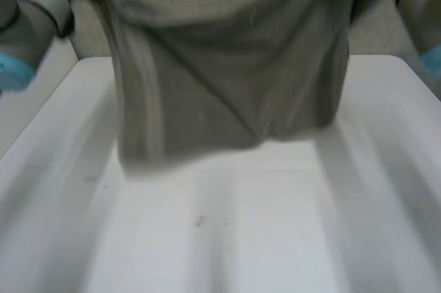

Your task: Fold the towel.

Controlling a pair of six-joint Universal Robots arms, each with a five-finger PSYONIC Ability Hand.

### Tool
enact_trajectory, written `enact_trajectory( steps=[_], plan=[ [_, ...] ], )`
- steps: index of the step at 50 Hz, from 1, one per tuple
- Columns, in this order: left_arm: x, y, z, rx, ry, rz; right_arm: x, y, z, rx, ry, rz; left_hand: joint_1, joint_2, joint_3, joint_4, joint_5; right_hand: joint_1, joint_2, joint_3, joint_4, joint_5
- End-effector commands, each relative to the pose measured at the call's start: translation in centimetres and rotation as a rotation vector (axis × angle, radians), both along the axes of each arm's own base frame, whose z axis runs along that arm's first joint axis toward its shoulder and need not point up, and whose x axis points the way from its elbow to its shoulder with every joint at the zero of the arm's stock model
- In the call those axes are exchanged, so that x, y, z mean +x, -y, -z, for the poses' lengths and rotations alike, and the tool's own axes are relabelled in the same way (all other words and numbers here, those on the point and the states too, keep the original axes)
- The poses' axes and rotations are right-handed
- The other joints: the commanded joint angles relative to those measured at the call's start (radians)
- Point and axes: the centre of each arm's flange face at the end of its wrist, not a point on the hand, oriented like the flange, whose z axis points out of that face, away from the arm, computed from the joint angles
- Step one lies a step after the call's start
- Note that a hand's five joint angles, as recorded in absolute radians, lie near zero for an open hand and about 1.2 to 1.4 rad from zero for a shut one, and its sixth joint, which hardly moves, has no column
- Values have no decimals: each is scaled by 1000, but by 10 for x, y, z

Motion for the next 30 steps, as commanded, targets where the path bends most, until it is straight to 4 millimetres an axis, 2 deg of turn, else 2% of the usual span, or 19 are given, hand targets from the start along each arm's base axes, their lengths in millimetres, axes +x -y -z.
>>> enact_trajectory(
  steps=[1,2,4,6,7,9,10,12,13,15,16,18,19,21,22,23,24,26,30],
  plan=[
    [10,1,-54,-161,-241,-27,-3,-10,-35,-119,102,-43,211,179,179,177,200,74,82,64,56,64],
    [10,1,-54,-161,-241,-27,-3,-10,-34,-118,102,-43,211,179,179,177,200,74,82,64,56,64],
    [11,0,-41,-99,-225,-35,-3,-11,-20,-36,73,-51,211,179,179,177,200,74,82,64,56,64],
    [14,-5,-6,61,-178,-52,2,-20,15,149,-11,-115,211,179,179,177,200,74,82,64,56,64],
    [14,-5,-6,62,-177,-52,2,-20,15,150,-11,-115,211,179,179,177,200,74,82,64,56,64],
    [22,-13,31,208,-138,-79,3,-30,54,319,-89,-170,211,179,179,177,200,74,82,64,56,64],
    [22,-13,31,209,-138,-79,3,-30,54,320,-89,-171,211,179,179,177,200,74,82,64,56,64],
    [31,-24,68,330,-106,-104,1,-39,90,445,-127,-205,211,179,179,177,200,74,82,64,56,64],
    [31,-24,68,330,-106,-105,1,-39,90,446,-127,-205,211,179,179,177,200,74,82,64,56,64],
    [48,-32,100,420,-89,-138,-2,-53,124,549,-163,-223,211,179,179,177,200,74,82,64,56,64],
    [48,-32,100,420,-89,-138,-2,-53,124,550,-164,-223,211,179,179,177,200,74,82,64,56,64],
    [53,-44,131,492,-71,-124,-6,-65,161,613,-222,-222,211,179,179,177,200,74,82,64,56,64],
    [53,-44,131,493,-71,-124,-6,-65,162,614,-222,-222,211,179,179,177,200,74,82,64,56,64],
    [53,-56,159,543,-33,-90,-11,-80,201,679,-296,-214,211,179,179,177,200,74,82,64,56,64],
    [53,-57,160,543,-33,-90,-11,-80,201,679,-296,-214,211,179,179,177,200,74,82,64,56,64],
    [52,-62,172,561,0,-75,-14,-89,217,706,-331,-212,211,179,179,177,200,74,82,64,56,64],
    [52,-62,172,561,0,-75,-14,-89,218,706,-332,-212,211,179,179,177,200,74,82,64,56,64],
    [53,-73,194,590,92,-61,-19,-103,241,751,-371,-215,211,179,179,177,200,74,82,64,56,64],
    [57,-82,210,618,188,-59,-23,-114,251,788,-377,-216,211,179,179,177,200,74,82,64,56,64]
  ],
)
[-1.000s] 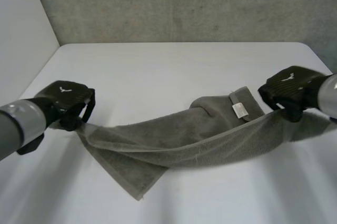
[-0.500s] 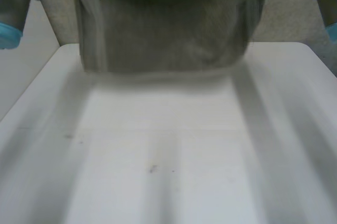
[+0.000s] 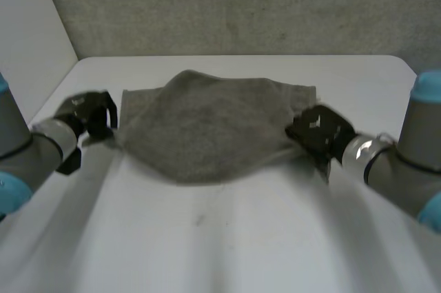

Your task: Fold the towel.

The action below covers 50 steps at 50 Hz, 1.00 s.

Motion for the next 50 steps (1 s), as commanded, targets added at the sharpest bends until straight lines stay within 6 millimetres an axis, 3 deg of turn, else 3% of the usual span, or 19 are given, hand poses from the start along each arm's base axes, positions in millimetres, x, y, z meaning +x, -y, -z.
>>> enact_trajectory(
  steps=[1,9,10,11,13,15,27,37,50],
  plan=[
    [6,-19,36,57,179,73,-9,-26,32,77,-52,-4,211,179,179,177,200,74,82,64,56,61],
    [15,-21,33,32,238,68,-14,-34,34,106,-21,20,194,162,162,160,183,74,82,64,56,61],
    [16,-21,32,30,239,67,-16,-32,35,106,-8,33,-79,-112,-112,-113,-90,74,82,64,56,61],
    [16,-21,32,30,239,67,-16,-32,35,106,-8,33,-82,-114,-114,-116,-93,74,82,64,56,61],
    [15,-23,32,27,246,71,-18,-30,37,101,10,48,-670,-702,-702,-704,-681,74,82,64,56,61],
    [15,-26,34,36,248,73,-18,-30,38,99,12,49,-716,-748,-748,-750,-727,74,82,64,56,61],
    [17,-53,26,-5,260,78,-19,-27,37,73,24,59,-760,-793,-793,-794,-771,74,82,64,56,61],
    [12,-91,38,-122,441,272,-34,-16,20,36,62,154,-734,-766,-766,-768,-745,74,82,64,56,61],
    [16,-80,65,-260,600,327,-34,-18,20,56,77,154,-766,-798,-798,-800,-777,74,82,64,56,61]
  ],
)
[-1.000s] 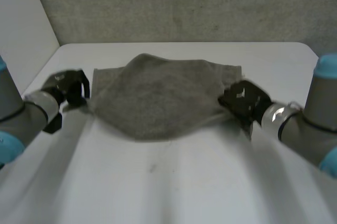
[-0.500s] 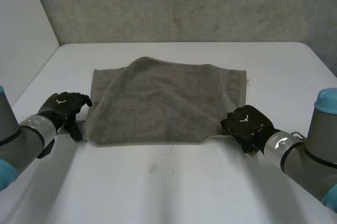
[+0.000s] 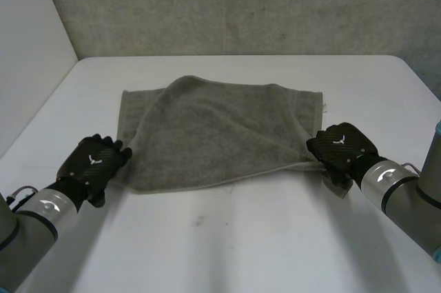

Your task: Fold the towel.

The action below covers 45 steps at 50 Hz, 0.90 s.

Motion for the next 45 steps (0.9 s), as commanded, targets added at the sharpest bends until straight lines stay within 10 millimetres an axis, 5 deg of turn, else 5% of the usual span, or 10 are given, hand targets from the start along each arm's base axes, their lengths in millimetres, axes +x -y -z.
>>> enact_trajectory(
  steps=[1,15,25,32,37,39,45],
  plan=[
    [3,12,19,-69,88,23,1,-2,1,7,3,-11,34,34,34,33,37,74,82,64,56,61],
    [2,32,37,-107,126,33,1,-3,2,7,3,-14,154,154,154,153,157,74,82,64,56,61],
    [-3,41,31,-139,112,48,0,-1,2,2,4,-6,700,700,700,699,702,74,82,64,56,61],
    [-12,34,30,-118,71,84,-3,2,0,-3,2,9,832,832,832,831,835,74,82,64,56,61],
    [-16,30,28,-96,16,120,-3,3,0,-3,2,12,668,668,668,667,671,74,82,64,56,61],
    [-16,32,28,-94,9,116,-3,3,0,-3,1,13,422,422,422,421,425,74,82,64,56,61],
    [-16,33,29,-92,7,119,-3,3,0,-3,1,15,413,412,413,411,415,74,82,64,56,61]
  ],
)
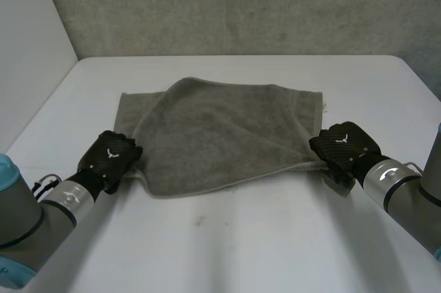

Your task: Fold the towel.

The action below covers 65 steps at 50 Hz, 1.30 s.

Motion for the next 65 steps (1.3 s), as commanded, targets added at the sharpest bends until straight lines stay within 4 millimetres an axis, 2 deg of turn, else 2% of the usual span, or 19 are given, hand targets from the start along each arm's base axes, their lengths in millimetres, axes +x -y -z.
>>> enact_trajectory(
  steps=[1,8,10,13,15,19,21,26,35,37,40,46,55,58,59,60,62,63,65],
  plan=[
    [0,1,1,6,-8,3,-1,0,0,2,-1,3,53,54,52,53,54,74,82,64,56,61],
    [0,-1,0,9,-8,3,-1,0,0,4,-1,5,194,196,193,194,195,74,82,64,56,61],
    [0,-1,-1,3,-7,-2,-1,0,-1,2,-1,7,373,374,372,373,374,74,82,64,56,61],
    [1,0,-1,1,-6,-6,-2,2,-2,3,2,16,438,439,437,438,439,74,82,64,56,61],
    [4,2,-5,-12,-3,-25,-2,3,-3,2,4,23,636,638,635,636,637,74,82,64,56,61],
    [8,2,-11,-26,-6,-41,-11,8,-11,-6,2,61,637,638,636,637,638,74,82,64,56,61],
    [9,-6,-15,-11,-5,-44,-19,5,-29,-3,-9,83,637,638,636,637,638,74,82,64,56,61],
    [15,-20,-26,47,-4,-59,-27,-10,-48,87,-43,90,637,638,636,637,638,74,82,64,56,61],
    [13,-60,-38,258,-7,-12,-52,-30,-59,154,-183,91,637,638,636,637,638,74,82,64,56,61],
    [15,-73,-46,340,-20,2,-60,-38,-61,169,-254,83,637,638,636,637,638,74,82,64,56,61],
    [22,-78,-57,380,-45,-15,-67,-45,-69,174,-277,82,637,638,636,637,638,74,82,64,56,61],
    [38,-74,-80,348,-101,-59,-67,-48,-82,119,-257,58,637,638,636,637,638,74,82,64,56,61],
    [40,-69,-80,341,-115,-54,-64,-45,-81,111,-233,22,637,638,636,637,638,74,82,64,56,61],
    [37,-59,-69,370,-118,-37,-62,-31,-72,96,-236,12,637,638,636,637,638,74,82,64,56,61],
    [33,-54,-64,382,-117,-17,-63,-20,-69,73,-236,19,637,638,636,637,638,74,82,64,56,61],
    [33,-54,-64,382,-117,-17,-63,-20,-69,73,-236,19,637,638,636,637,638,74,82,64,56,61],
    [24,-40,-55,414,-130,13,-63,2,-59,33,-237,26,637,638,636,637,638,74,82,64,56,61],
    [24,-40,-55,414,-130,13,-63,2,-59,33,-237,26,637,638,636,637,638,74,82,64,56,61],
    [20,-21,-47,442,-148,0,-57,19,-52,-8,-241,10,637,638,636,637,638,74,82,64,56,61]
  ],
)
